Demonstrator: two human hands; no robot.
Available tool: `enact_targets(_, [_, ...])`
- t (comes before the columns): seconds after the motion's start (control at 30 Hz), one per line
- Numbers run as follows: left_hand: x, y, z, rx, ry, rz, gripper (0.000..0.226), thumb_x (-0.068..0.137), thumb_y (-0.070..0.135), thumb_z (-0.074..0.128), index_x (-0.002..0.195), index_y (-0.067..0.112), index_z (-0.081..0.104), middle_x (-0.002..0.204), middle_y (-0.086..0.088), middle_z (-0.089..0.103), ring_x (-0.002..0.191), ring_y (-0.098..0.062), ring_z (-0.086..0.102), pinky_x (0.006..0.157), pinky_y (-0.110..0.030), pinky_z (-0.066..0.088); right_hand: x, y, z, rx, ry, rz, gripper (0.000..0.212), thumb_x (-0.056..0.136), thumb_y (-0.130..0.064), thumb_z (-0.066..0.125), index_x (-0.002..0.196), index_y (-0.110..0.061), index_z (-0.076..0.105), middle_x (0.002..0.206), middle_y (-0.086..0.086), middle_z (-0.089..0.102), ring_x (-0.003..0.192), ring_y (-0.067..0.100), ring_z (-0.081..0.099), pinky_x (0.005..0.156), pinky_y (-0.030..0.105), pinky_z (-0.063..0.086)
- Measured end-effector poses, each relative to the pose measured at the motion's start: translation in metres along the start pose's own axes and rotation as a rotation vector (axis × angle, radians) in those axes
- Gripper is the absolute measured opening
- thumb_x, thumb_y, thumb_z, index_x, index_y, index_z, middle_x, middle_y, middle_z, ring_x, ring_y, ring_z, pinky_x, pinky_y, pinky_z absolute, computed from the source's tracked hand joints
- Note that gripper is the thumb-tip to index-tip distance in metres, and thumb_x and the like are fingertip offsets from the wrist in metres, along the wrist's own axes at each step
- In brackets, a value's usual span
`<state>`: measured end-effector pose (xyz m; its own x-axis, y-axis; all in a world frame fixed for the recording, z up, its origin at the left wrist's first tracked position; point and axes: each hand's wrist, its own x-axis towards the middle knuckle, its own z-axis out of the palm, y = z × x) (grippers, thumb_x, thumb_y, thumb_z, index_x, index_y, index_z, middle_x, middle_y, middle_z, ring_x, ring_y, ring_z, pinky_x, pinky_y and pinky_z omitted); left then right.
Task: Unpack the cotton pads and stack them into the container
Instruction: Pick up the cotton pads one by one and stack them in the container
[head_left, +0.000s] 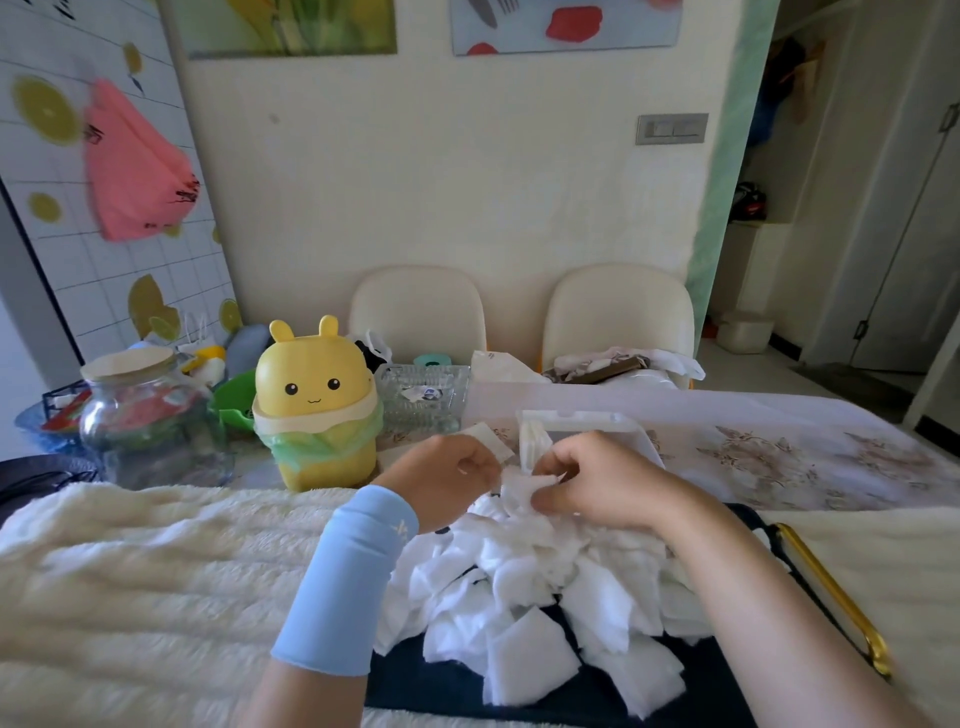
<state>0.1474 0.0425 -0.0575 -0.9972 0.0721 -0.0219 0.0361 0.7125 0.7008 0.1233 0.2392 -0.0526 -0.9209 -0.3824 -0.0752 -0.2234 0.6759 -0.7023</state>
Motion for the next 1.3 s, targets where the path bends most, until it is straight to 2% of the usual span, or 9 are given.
enact_targets(0.13, [0.0,0.011,0.007,-0.193,-0.049,0.064,0.017,0.098,0.038,0.055,0.094,0.026,0.067,0.098,0.001,0.073,0.09,-0.02,0.069,0.083,-0.043,0.056,-0.01,0.009,-0.006,0.268,0.07,-0.05,0.009,0.087,-0.013,0.076,0.086,-0.021,0.072,0.074,-0.003,0.07,0.065,0.01,0.061,0.061,0.021,0.048])
enact_targets(0.27, [0.0,0.017,0.011,-0.226,-0.027,0.156,0.009,0.091,0.03,0.069,0.088,0.022,0.068,0.079,-0.001,0.074,0.065,-0.011,0.061,0.061,-0.024,0.049,-0.016,0.018,-0.013,0.364,0.065,-0.108,0.01,0.087,-0.012,0.075,0.094,-0.018,0.076,0.08,0.003,0.075,0.071,0.012,0.065,0.072,0.025,0.05])
enact_targets(0.4, [0.001,0.021,0.015,-0.423,0.067,0.154,0.021,0.082,0.031,0.075,0.084,0.011,0.069,0.077,-0.007,0.068,0.071,-0.021,0.059,0.073,-0.04,0.054,-0.022,0.018,-0.018,0.433,0.04,-0.119,0.014,0.09,-0.01,0.071,0.103,-0.013,0.075,0.077,0.002,0.073,0.066,0.011,0.062,0.056,0.011,0.041])
enact_targets(0.57, [-0.003,0.034,0.018,-0.487,0.058,0.159,0.012,0.093,0.018,0.067,0.089,0.007,0.064,0.072,-0.002,0.066,0.059,-0.014,0.063,0.072,-0.037,0.057,-0.024,0.013,-0.019,0.481,0.079,-0.148,0.012,0.088,-0.026,0.074,0.096,-0.018,0.077,0.081,-0.002,0.072,0.065,0.006,0.059,0.06,0.018,0.041])
enact_targets(0.77, [-0.007,0.032,0.017,-0.541,0.08,0.101,0.027,0.087,0.035,0.073,0.098,0.011,0.073,0.077,-0.009,0.067,0.07,-0.019,0.059,0.08,-0.04,0.056,-0.022,0.004,-0.01,0.555,0.22,-0.098,0.015,0.088,-0.026,0.076,0.1,-0.017,0.075,0.079,-0.006,0.075,0.058,0.01,0.065,0.059,0.025,0.039])
enact_targets(0.9, [-0.004,0.027,0.015,-0.709,0.125,0.04,0.011,0.088,0.021,0.073,0.087,0.01,0.071,0.077,-0.006,0.064,0.063,-0.011,0.056,0.072,-0.024,0.054,-0.022,0.003,-0.008,0.462,0.262,-0.144,0.011,0.093,-0.026,0.07,0.099,-0.019,0.076,0.087,-0.004,0.077,0.066,0.012,0.067,0.064,0.025,0.048])
enact_targets(1.03, [0.0,0.022,0.01,-0.738,0.328,0.044,0.008,0.091,0.017,0.069,0.091,0.01,0.071,0.092,-0.011,0.073,0.082,-0.017,0.069,0.079,-0.026,0.058,-0.022,0.005,-0.009,0.118,0.31,-0.213,0.013,0.091,-0.036,0.067,0.093,-0.03,0.078,0.087,-0.016,0.076,0.084,0.001,0.068,0.081,0.027,0.054])
enact_targets(1.17, [-0.002,0.021,0.007,-0.665,0.443,0.043,0.003,0.09,0.014,0.068,0.091,0.013,0.071,0.084,-0.009,0.075,0.073,-0.021,0.073,0.071,-0.032,0.061,-0.023,-0.002,0.009,-0.17,0.179,-0.167,0.036,0.079,-0.058,0.071,0.098,-0.027,0.078,0.087,-0.013,0.074,0.08,0.002,0.065,0.073,0.025,0.052])
enact_targets(1.3, [-0.001,0.019,0.006,-0.529,0.48,0.037,0.006,0.088,0.013,0.068,0.083,0.015,0.068,0.081,-0.013,0.073,0.069,-0.021,0.069,0.073,-0.04,0.063,-0.016,0.0,0.018,-0.149,0.142,-0.146,0.034,0.092,-0.041,0.064,0.084,-0.01,0.074,0.059,-0.003,0.056,0.053,0.011,0.048,0.055,0.028,0.038])
